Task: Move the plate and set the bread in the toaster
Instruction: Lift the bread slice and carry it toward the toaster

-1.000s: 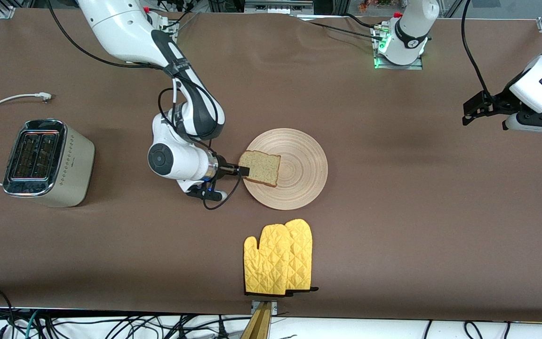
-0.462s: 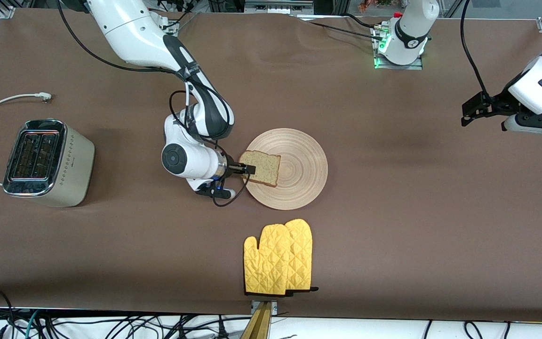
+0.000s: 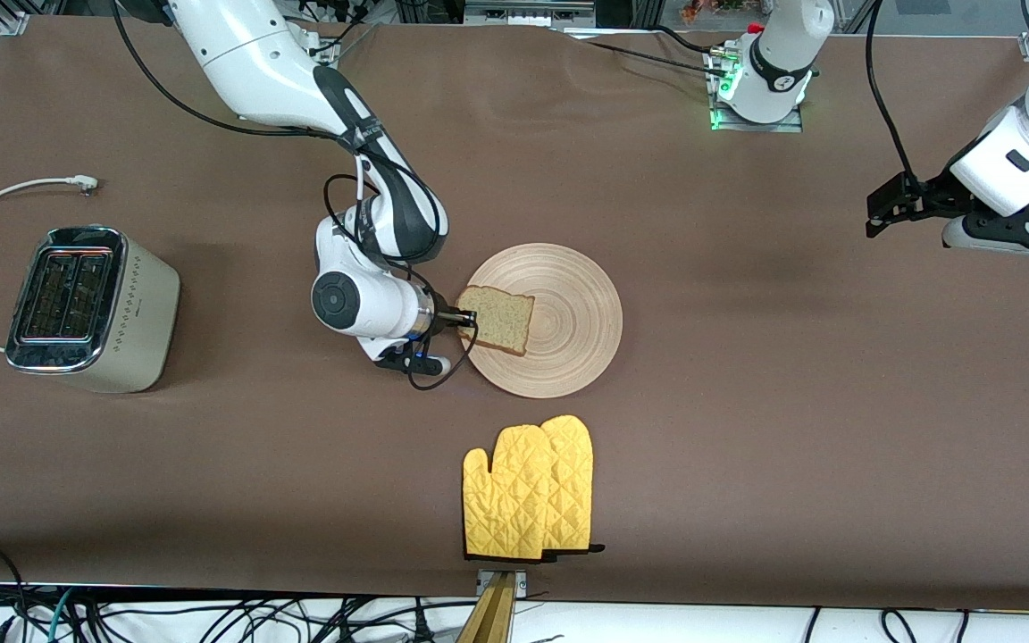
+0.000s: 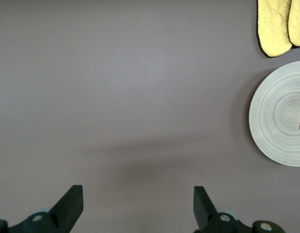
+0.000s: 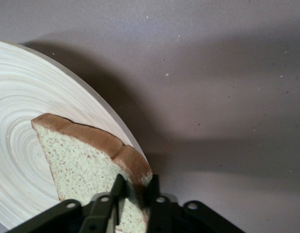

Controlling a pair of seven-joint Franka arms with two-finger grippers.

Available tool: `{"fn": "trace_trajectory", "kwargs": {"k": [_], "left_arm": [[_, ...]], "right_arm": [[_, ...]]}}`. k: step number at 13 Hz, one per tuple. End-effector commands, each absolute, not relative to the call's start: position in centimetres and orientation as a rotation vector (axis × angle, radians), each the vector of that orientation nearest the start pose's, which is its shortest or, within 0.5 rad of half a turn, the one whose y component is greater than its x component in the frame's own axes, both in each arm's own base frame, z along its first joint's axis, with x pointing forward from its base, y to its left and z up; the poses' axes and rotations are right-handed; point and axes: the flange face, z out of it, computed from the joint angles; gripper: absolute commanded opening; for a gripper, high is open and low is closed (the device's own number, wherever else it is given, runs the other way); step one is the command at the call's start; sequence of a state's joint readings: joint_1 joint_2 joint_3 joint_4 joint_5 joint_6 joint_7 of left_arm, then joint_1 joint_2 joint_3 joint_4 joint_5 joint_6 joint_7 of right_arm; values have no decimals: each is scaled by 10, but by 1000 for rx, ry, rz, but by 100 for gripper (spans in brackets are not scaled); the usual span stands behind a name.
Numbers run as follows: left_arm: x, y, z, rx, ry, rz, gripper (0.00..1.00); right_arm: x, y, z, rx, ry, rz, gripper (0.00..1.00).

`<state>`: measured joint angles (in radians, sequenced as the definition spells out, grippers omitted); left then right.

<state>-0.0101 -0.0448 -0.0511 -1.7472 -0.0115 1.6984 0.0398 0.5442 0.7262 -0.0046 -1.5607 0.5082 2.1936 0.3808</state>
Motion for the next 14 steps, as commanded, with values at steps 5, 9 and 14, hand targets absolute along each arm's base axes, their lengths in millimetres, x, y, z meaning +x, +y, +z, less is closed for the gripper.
{"fn": "trace_trajectory", "kwargs": {"k": [5,9,14], "left_arm": [[548,-42,584,-3096,168,22,100],[546,-6,574,-3184,60,116,100],[551,-14,581,-3183,78,92,100]], "right_arm": [[588,380,219,-2800,191,337,0],[593,379,237,-2801,166,348,0],[615,344,307,-2882,94,390,0]]}}
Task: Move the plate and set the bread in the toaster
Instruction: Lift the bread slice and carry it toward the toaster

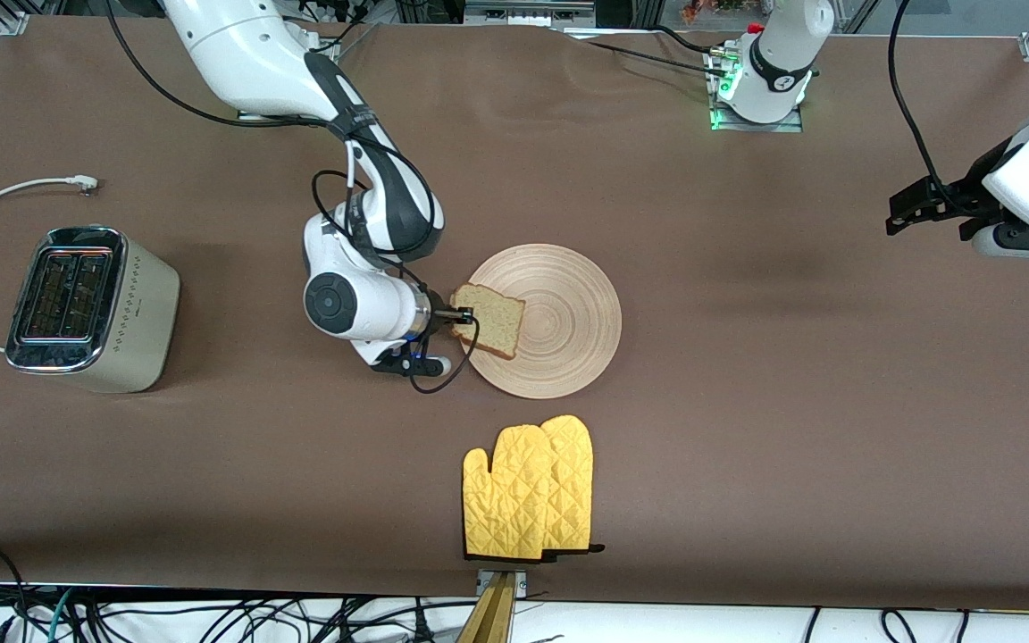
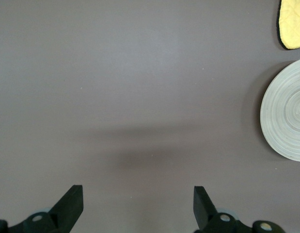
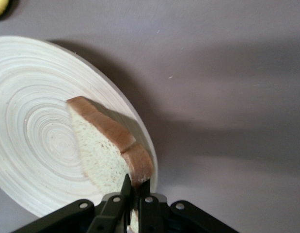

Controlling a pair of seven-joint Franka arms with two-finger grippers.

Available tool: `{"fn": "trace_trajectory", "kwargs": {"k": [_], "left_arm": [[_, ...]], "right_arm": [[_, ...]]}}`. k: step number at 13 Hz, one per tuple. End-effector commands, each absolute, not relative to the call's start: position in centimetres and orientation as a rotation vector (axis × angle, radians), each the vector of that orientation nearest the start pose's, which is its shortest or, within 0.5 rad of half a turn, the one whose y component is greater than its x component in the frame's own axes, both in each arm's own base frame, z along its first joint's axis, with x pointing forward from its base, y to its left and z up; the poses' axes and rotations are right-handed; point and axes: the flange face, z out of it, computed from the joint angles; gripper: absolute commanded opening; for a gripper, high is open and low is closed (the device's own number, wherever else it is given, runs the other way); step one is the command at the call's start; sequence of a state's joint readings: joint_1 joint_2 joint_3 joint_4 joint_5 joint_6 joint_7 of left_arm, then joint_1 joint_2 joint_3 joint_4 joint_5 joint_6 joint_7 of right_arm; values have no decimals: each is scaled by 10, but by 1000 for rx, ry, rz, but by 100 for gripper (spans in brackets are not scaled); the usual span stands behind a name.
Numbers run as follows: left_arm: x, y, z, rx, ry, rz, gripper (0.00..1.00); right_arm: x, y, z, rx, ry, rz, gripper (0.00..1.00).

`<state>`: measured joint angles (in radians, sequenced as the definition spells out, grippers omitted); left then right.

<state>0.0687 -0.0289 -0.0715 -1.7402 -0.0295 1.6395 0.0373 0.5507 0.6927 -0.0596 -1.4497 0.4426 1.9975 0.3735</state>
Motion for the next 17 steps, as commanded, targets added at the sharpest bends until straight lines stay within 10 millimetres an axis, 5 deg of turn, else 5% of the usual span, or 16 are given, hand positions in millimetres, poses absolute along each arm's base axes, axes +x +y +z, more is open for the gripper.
{"fn": "trace_trajectory", "kwargs": {"k": [1,5,9,13,17], "left_arm": [[551,-16,582,-3182,83,88,100],[550,-18,583,-3177,88,88,100],[550,-26,584,-3171,108,86,100],[550,-26,584,-3171,108,85,100],[550,-27,585,-3171,113,83,100]], "right_arm": [[618,330,324,-2904,96,395,0],[628,261,404,-3069,116,362,0],[630,135,464,-3178,98,443,0],[620,2,486,-3180,123,613,0],[606,-96,500,-3249,73,687,0]]}}
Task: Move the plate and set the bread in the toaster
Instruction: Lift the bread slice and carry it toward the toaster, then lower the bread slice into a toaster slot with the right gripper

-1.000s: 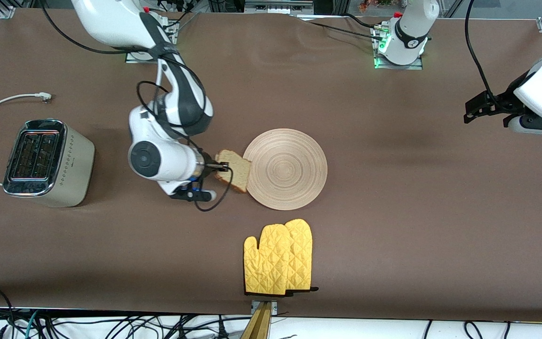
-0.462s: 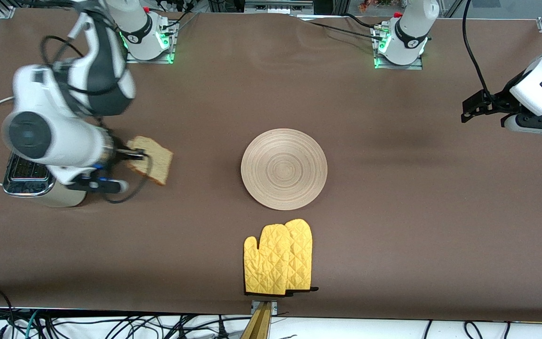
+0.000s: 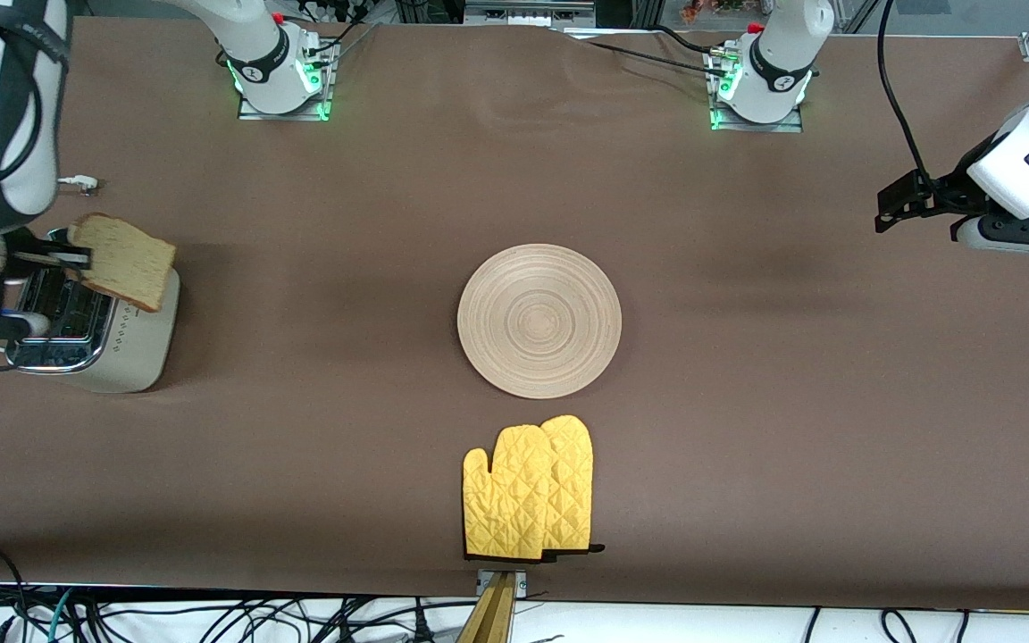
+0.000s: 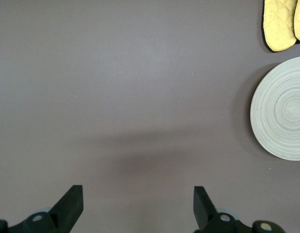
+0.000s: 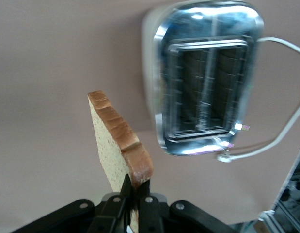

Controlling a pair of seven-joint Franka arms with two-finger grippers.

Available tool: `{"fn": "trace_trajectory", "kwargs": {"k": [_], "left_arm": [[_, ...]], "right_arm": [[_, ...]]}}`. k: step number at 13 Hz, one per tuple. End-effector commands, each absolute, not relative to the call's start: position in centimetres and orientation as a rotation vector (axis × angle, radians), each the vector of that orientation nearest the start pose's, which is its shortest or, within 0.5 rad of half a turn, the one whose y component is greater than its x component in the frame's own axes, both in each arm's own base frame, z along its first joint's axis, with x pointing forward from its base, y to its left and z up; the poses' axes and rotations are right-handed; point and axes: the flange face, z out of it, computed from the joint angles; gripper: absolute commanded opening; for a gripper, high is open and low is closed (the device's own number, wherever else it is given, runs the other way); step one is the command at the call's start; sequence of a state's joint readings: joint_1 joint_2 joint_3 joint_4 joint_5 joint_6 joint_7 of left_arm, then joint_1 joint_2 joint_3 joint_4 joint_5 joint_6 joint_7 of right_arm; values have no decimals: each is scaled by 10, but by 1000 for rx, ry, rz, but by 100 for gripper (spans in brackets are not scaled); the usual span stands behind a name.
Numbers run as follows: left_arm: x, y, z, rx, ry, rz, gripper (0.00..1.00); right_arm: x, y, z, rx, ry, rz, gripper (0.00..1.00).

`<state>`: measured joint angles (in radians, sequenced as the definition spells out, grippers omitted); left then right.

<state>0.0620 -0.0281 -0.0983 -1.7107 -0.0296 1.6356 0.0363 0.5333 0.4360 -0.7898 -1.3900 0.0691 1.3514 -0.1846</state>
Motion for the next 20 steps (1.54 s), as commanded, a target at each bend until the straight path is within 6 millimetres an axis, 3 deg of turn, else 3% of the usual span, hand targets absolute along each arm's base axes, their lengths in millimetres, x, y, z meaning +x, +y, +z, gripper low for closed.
{"fn": "trace_trajectory", "kwargs": {"k": [1,5,7,15,20], "left_arm": [[550,-27,585,-3169,113,83,100],[550,-27,585,-3169,113,83,100],[550,-29,585,-3169,118,83,100],[550,-33,585,-3168,128,83,100],[550,-33,585,-3168,130,83,100]], "right_arm": [[605,-120,497,-3267,33,716,0],[604,-202,478,-3295,-77,710,0],[604,-226,467,-3300,-112,695,0],[618,-216,441,-3291,-110,688,0],[619,-216,450,-3309,9,629,0]]}}
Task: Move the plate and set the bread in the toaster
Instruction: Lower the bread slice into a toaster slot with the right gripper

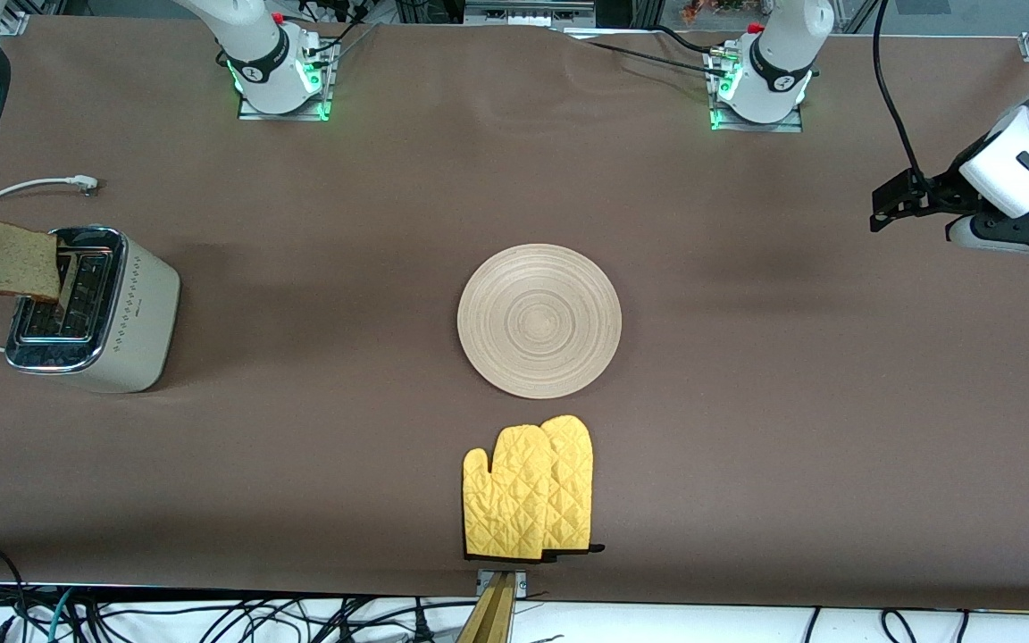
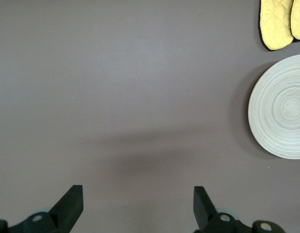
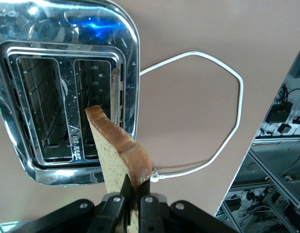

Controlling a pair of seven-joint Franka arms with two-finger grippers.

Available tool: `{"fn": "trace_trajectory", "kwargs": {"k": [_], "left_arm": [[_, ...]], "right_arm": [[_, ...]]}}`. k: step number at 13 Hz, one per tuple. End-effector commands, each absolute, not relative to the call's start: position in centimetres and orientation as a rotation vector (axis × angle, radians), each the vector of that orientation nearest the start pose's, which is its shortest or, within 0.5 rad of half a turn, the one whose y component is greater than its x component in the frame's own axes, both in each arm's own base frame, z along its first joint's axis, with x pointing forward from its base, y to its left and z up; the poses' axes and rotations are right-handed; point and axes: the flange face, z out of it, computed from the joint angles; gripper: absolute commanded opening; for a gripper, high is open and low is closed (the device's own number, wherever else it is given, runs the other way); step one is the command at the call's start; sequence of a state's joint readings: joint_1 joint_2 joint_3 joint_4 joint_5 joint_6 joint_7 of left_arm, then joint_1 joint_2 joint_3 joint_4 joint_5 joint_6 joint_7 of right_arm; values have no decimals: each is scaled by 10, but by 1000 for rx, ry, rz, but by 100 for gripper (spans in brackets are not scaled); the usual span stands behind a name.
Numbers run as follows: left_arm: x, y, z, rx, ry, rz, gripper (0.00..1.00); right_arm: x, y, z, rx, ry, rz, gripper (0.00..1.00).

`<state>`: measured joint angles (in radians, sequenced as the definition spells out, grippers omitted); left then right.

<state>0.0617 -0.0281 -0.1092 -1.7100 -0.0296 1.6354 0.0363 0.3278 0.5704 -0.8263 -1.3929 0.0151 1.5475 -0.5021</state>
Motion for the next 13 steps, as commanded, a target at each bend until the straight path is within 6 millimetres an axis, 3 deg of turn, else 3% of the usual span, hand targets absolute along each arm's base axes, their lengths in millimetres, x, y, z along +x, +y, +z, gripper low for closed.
{"fn": "trace_trajectory", "kwargs": {"k": [1,6,9,13], "left_arm": [[550,-32,585,-3168,125,83,100],[550,-32,585,-3168,125,83,100],[550,-32,585,-3168,125,83,100],[550,-32,585,-3168,130,83,100]], "right_arm": [[622,-216,452,-3322,31,607,0],[627,-224,457,-3363,141,490,0],[630,-220,455,-3370,210,482,0],[638,-211,447,-3387,179,460,0]]}}
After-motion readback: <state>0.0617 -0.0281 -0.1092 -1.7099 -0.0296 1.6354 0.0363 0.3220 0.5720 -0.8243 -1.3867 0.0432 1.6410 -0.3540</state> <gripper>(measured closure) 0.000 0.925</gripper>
